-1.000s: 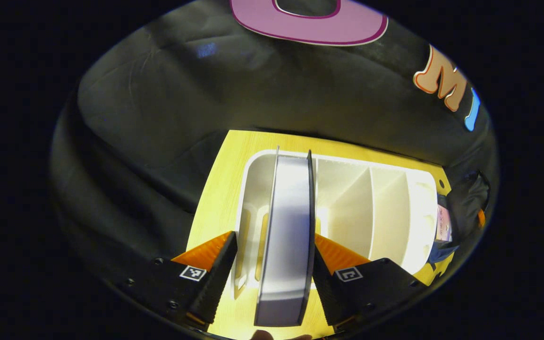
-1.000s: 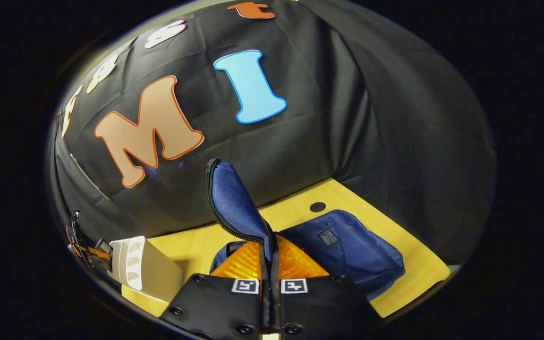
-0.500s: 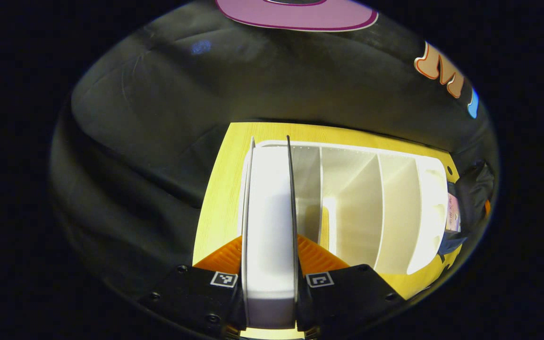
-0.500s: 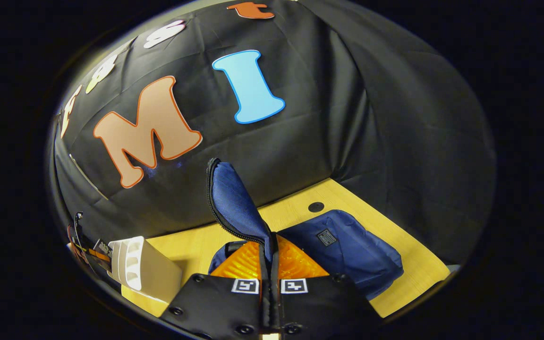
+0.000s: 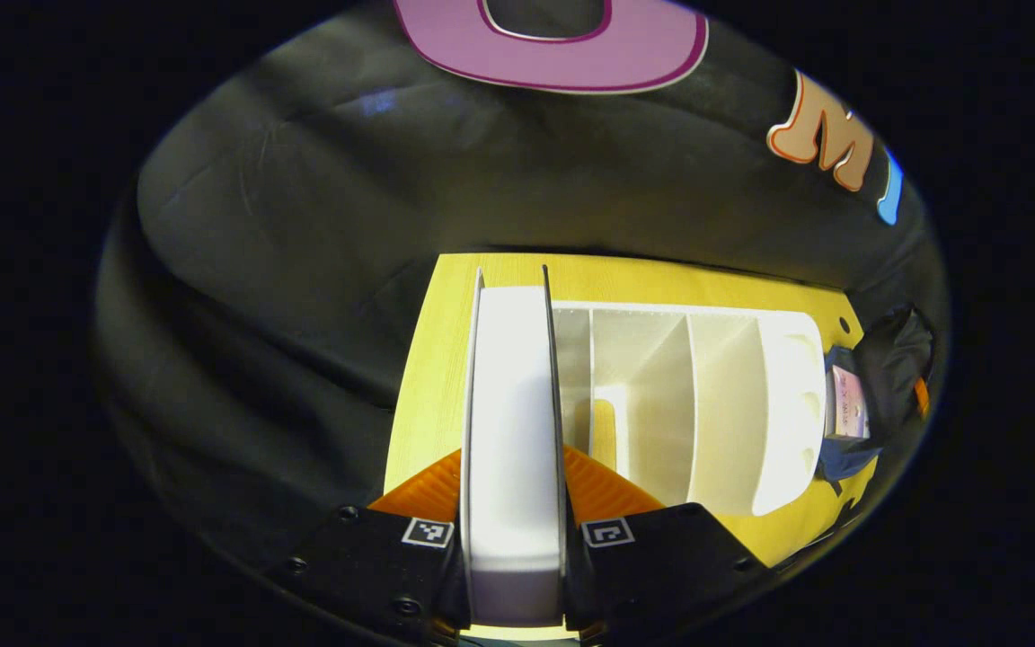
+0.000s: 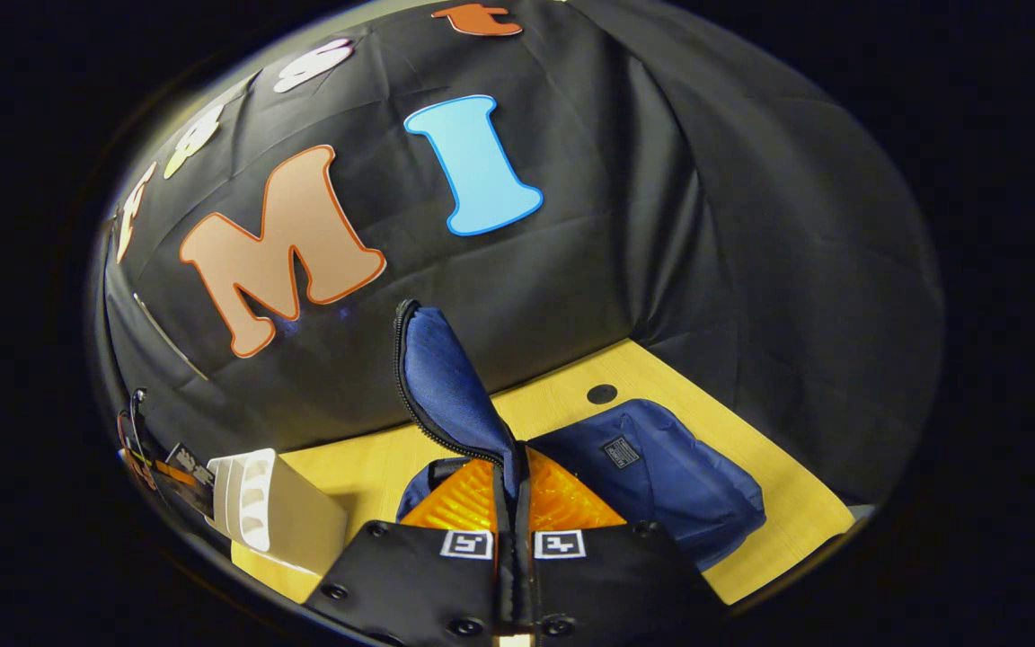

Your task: Open the schoolbag, grab two books from the bookshelf and put them into the schoolbag.

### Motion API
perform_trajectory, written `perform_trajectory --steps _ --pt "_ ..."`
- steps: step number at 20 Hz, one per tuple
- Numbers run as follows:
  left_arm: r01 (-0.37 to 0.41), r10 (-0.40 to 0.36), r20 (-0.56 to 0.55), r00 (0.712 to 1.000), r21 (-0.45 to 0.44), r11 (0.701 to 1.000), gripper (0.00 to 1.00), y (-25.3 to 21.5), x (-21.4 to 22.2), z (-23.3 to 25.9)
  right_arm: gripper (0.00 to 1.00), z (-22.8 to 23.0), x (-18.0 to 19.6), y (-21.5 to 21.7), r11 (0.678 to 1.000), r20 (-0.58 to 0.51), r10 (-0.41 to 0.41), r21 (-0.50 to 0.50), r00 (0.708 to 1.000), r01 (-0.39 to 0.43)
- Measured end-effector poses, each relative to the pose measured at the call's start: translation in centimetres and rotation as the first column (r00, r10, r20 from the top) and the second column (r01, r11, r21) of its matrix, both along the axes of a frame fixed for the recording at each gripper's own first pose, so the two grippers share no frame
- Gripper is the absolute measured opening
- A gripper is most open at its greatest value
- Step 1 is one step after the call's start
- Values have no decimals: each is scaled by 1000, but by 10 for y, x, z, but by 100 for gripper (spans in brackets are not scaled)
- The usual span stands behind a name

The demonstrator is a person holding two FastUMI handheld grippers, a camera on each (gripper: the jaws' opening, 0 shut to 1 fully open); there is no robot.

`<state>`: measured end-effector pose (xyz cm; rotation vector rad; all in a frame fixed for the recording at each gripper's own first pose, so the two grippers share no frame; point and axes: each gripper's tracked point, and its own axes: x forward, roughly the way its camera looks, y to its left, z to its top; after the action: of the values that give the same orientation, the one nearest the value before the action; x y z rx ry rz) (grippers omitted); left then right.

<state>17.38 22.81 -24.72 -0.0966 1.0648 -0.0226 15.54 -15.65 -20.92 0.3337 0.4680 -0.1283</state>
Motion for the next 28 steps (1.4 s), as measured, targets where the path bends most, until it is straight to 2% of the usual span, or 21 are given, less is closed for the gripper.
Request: perform_trajectory --steps 5,10,13,16,18,19,21,22,23,26,28 --pt "-44 47 41 998 -83 996 36 -3 7 10 4 1 0 -1 1000 0 5 2 1000 -5" --pt "-101 124 109 986 -197 975 36 5 5 43 3 2 0 -1 1000 -1 13 -1 1000 -13" --pt "-117 157 138 978 -262 958 36 14 -2 63 3 2 -1 0 1000 -8 22 -1 1000 -23" --pt "-161 229 160 960 -352 922 36 25 -11 78 3 2 0 0 1000 -10 27 -6 1000 -27" --pt "-185 286 166 944 -451 873 36 27 -20 89 7 3 0 1 999 -11 34 -14 999 -34" --pt "-192 322 163 933 -530 826 36 23 -20 98 4 2 0 0 999 -15 39 -19 999 -39" --pt "-196 405 154 901 -689 698 36 15 -22 115 4 2 -1 2 999 -20 49 -23 999 -49" --pt "-195 438 145 887 -742 641 36 16 -20 118 4 3 -1 2 998 -20 51 -26 999 -51" --pt "-189 460 142 877 -778 599 36 16 -20 121 3 2 -2 2 998 -23 52 -31 998 -53" --pt "-168 509 129 851 -852 496 36 16 -33 128 3 4 -5 2 998 -24 56 -37 998 -57" --pt "-149 529 127 839 -882 448 36 12 -35 131 3 4 -6 1 998 -29 57 -36 998 -58"
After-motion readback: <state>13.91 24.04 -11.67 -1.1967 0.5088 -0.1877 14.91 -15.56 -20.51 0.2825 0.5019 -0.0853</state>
